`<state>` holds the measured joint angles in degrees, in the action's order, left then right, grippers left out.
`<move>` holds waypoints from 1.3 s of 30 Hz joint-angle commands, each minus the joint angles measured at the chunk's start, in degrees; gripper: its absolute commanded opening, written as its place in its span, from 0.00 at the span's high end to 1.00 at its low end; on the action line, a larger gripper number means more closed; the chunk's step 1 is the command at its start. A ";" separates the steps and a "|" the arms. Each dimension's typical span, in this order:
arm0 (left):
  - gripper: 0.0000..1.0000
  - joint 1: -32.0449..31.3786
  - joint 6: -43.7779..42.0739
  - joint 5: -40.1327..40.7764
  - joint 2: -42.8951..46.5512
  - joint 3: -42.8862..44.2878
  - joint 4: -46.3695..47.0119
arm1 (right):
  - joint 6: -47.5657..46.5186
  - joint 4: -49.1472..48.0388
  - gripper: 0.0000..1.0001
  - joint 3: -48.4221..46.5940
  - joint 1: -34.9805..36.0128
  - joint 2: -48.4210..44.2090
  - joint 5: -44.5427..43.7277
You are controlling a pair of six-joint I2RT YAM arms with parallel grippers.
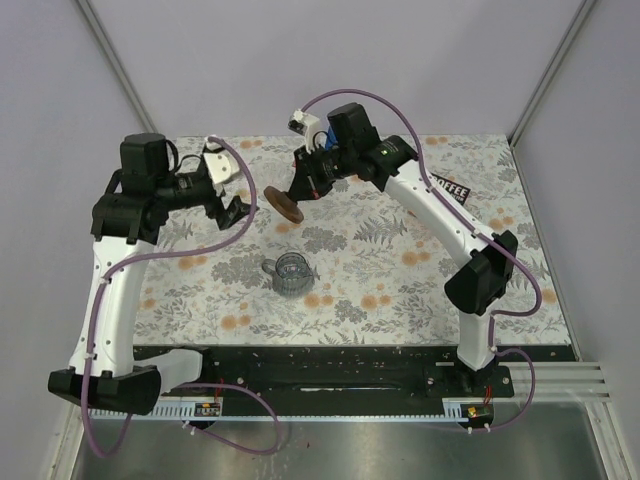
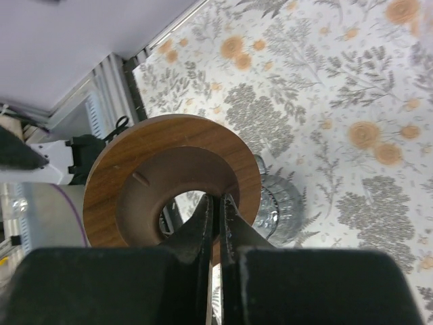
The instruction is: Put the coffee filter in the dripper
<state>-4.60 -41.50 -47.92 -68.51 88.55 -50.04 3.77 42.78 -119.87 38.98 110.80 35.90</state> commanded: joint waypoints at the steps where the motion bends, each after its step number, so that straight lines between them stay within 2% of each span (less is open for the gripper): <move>1: 0.14 -4.62 -15.18 -4.21 0.39 0.04 -6.65 | 2.91 0.11 1.00 -0.19 -0.05 0.20 7.43; 8: 0.13 -8.76 -20.73 -0.16 0.04 -3.21 -6.65 | 6.86 -6.66 1.00 6.40 0.04 -3.48 12.53; 10: 0.17 -9.20 -21.08 -0.68 -0.13 -3.47 -6.65 | 7.04 -7.36 1.00 7.81 0.04 -4.19 12.70; 12: 0.28 -9.81 -20.82 -1.55 -0.22 -3.65 -6.65 | 7.30 -7.89 1.00 8.78 0.04 -4.63 13.23; 14: 0.33 -10.34 -20.64 -2.35 -0.22 -4.26 -6.56 | 7.30 -8.07 1.00 9.31 0.13 -4.72 13.84; 20: 0.36 -12.62 -23.89 -0.42 -0.84 -7.43 -8.67 | 6.60 -8.68 1.00 9.66 0.13 -5.25 14.99; 21: 0.40 -12.89 -23.98 0.02 -0.92 -7.69 -8.67 | 6.43 -8.68 1.00 9.49 0.22 -5.16 15.16; 23: 0.57 -13.24 -23.55 0.02 -1.10 -7.61 -8.67 | 6.16 -8.60 1.00 9.48 0.13 -4.98 15.25; 26: 0.87 -13.33 -21.88 -0.68 -1.27 -6.73 -8.49 | 5.81 -8.25 1.00 9.31 0.13 -4.81 14.82; 27: 0.96 -13.33 -19.79 -0.77 -1.36 -6.47 -7.80 | 5.46 -8.16 1.00 9.39 0.04 -4.89 14.20; 28: 1.00 -13.33 -16.28 -0.07 -1.28 -6.46 -5.96 | 5.20 -8.07 0.99 9.40 0.04 -5.07 12.98; 30: 1.00 -13.24 -8.99 2.03 -1.45 -6.81 -2.97 | 4.85 -7.72 0.82 9.92 -0.05 -6.03 8.95; 32: 1.00 -13.33 -1.70 4.14 -1.89 -6.99 -0.95 | 4.06 -6.93 0.59 10.54 -0.13 -7.52 2.72; 38: 1.00 -12.98 22.39 8.19 -2.94 -8.92 2.23 | 3.09 -7.63 0.29 15.36 -0.93 -14.99 -20.83; 39: 1.00 -12.80 25.21 7.67 -2.94 -9.27 2.40 | 2.48 -8.06 0.28 16.33 -0.93 -15.96 -24.09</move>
<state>-18.13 -34.79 -43.05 -71.00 80.38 -53.93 8.14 36.77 -105.58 38.24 103.18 29.56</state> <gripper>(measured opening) 0.178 0.666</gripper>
